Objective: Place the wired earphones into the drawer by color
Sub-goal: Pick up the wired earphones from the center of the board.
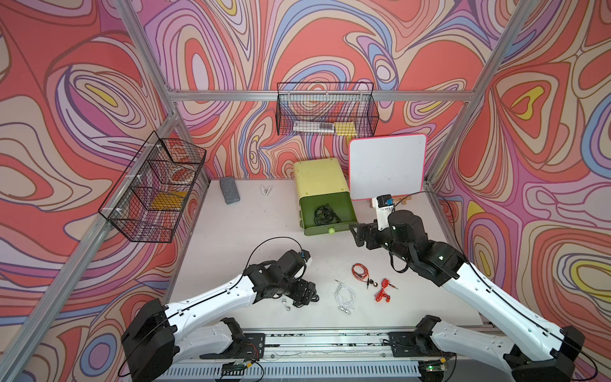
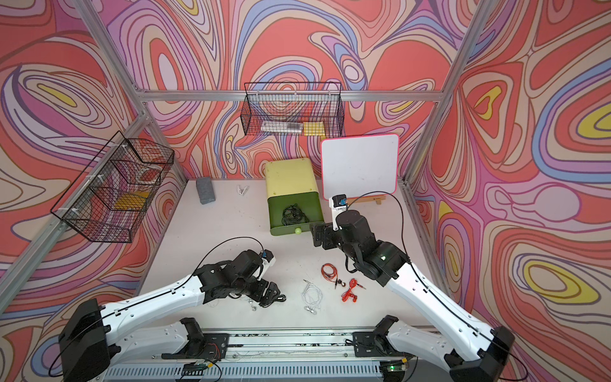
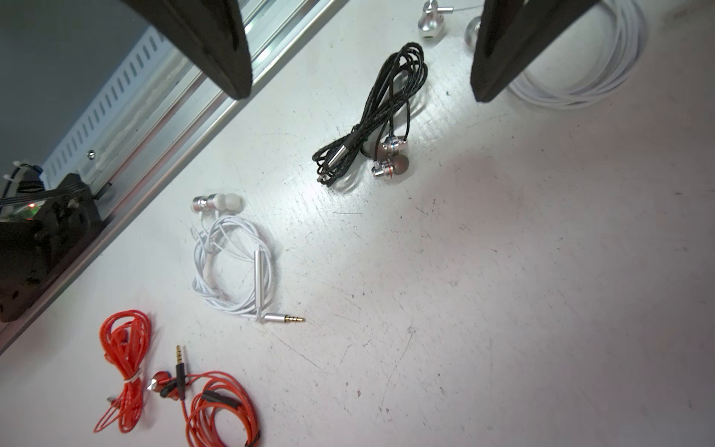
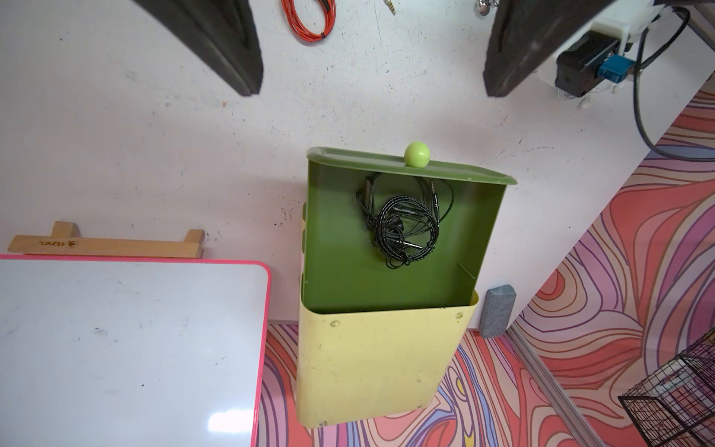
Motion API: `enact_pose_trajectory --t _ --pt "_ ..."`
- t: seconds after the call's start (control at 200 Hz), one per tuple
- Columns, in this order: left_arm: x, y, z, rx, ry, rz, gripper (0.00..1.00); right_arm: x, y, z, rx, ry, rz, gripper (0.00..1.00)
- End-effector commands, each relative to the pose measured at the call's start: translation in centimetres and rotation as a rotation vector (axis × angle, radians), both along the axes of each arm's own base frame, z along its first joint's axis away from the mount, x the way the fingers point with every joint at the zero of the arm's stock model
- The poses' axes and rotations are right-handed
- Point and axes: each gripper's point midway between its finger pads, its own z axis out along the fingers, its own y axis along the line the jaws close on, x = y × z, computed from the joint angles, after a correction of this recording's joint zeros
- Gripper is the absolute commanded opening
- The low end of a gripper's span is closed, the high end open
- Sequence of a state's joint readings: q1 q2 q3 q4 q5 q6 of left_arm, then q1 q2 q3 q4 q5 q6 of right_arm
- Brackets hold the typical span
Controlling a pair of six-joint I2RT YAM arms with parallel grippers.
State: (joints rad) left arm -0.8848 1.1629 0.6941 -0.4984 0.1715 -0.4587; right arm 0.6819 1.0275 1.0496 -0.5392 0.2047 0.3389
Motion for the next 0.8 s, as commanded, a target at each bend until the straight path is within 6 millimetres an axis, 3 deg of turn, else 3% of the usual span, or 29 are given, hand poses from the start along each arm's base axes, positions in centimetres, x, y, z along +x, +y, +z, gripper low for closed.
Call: enact_pose_trajectory --t 0.0,0.346,0.796 --pt "-0.4 0.2 -0.7 0.077 -0.001 -0.05 0.83 0.2 0.0 0.2 0.024 -0.034 -0.002 0.91" --pt "-1.1 0.5 -3.5 0.271 -0.006 -0.092 0.69 -0.6 -0.8 0.4 0.031 -0.043 -0.015 0.91" --pt "-1.8 0.2 -6.1 0.353 0.002 -0.144 0.55 -1.4 -1.8 0.4 0.066 -0.063 -0.038 0.9"
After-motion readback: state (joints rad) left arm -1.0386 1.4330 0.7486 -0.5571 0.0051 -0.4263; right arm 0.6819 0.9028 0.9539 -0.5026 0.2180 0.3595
